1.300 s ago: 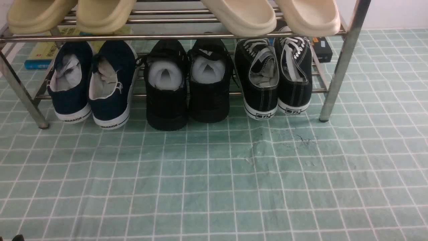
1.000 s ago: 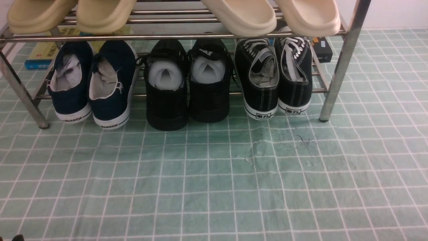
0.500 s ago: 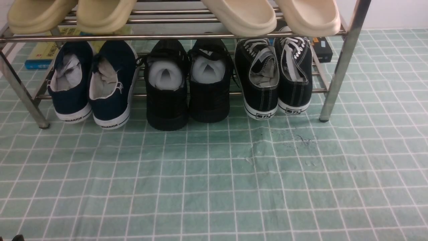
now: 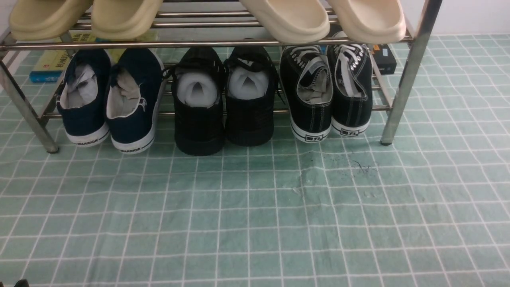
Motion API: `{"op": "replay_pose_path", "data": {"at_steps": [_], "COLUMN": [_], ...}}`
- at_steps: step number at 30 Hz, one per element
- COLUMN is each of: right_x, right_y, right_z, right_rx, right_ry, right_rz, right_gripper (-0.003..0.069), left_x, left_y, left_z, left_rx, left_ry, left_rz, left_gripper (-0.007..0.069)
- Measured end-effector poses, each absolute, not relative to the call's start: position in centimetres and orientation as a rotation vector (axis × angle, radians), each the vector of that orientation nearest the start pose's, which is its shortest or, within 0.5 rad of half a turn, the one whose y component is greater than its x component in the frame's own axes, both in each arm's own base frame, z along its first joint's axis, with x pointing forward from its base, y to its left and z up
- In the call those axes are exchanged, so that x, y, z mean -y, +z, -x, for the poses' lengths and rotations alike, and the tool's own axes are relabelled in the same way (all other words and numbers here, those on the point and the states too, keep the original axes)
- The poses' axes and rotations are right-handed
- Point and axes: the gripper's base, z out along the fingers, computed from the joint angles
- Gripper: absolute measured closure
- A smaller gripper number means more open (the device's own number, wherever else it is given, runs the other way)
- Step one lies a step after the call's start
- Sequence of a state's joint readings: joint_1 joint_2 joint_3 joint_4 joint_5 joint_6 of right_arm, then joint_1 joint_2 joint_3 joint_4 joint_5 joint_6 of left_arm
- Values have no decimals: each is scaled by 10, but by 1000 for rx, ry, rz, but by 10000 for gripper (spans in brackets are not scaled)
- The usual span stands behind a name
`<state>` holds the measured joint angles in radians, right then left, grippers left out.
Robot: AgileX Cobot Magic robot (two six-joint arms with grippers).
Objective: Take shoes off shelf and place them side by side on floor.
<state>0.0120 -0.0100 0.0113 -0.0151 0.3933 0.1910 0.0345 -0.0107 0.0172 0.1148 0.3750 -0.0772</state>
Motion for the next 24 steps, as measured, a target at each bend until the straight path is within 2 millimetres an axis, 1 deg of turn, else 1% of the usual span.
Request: {"op": "replay_pose_path", "data": {"at_steps": [2, 3, 4, 7, 9, 12, 17, 19, 20, 21, 22, 23, 24], "right_x": [-3, -5, -8, -13, -15, -16, -17, -19, -19, -19, -19, -19, -19], "right_y": [175, 176, 176, 177, 178, 180, 182, 197, 211, 213, 242, 255, 258], "right_z": [-52, -52, -53, -53, -53, -53, -52, -49, -47, -47, -41, -39, -38], "right_rx": [-1851, -1838, -1812, -1762, -1738, -1713, -1723, -1740, -1727, -1723, -1682, -1668, -1671], "right_ry": [256, 347, 477, 687, 779, 837, 845, 791, 749, 738, 666, 639, 625], "right_rz": [-270, -346, -452, -629, -697, -738, -726, -609, -531, -514, -386, -346, -328], "right_gripper": [419, 419, 419, 419, 419, 419, 426, 448, 466, 474, 515, 540, 547], "left_x": [-6, -6, -6, -6, -6, -6, -6, -6, -6, -6, -6, -6, -6], "left_y": [174, 174, 174, 174, 174, 174, 174, 174, 174, 174, 174, 174, 174], "left_z": [-52, -52, -52, -52, -52, -52, -52, -52, -52, -52, -52, -52, -52], "left_rx": [-1863, -1863, -1863, -1863, -1863, -1863, -1863, -1863, -1863, -1863, -1863, -1863, -1863], "left_ry": [83, 83, 83, 83, 83, 83, 83, 83, 83, 83, 83, 83, 83], "left_rz": [34, 34, 34, 34, 34, 34, 34, 34, 34, 34, 34, 34, 34], "left_gripper": [382, 382, 382, 382, 382, 382, 382, 382, 382, 382, 382, 382, 382]}}
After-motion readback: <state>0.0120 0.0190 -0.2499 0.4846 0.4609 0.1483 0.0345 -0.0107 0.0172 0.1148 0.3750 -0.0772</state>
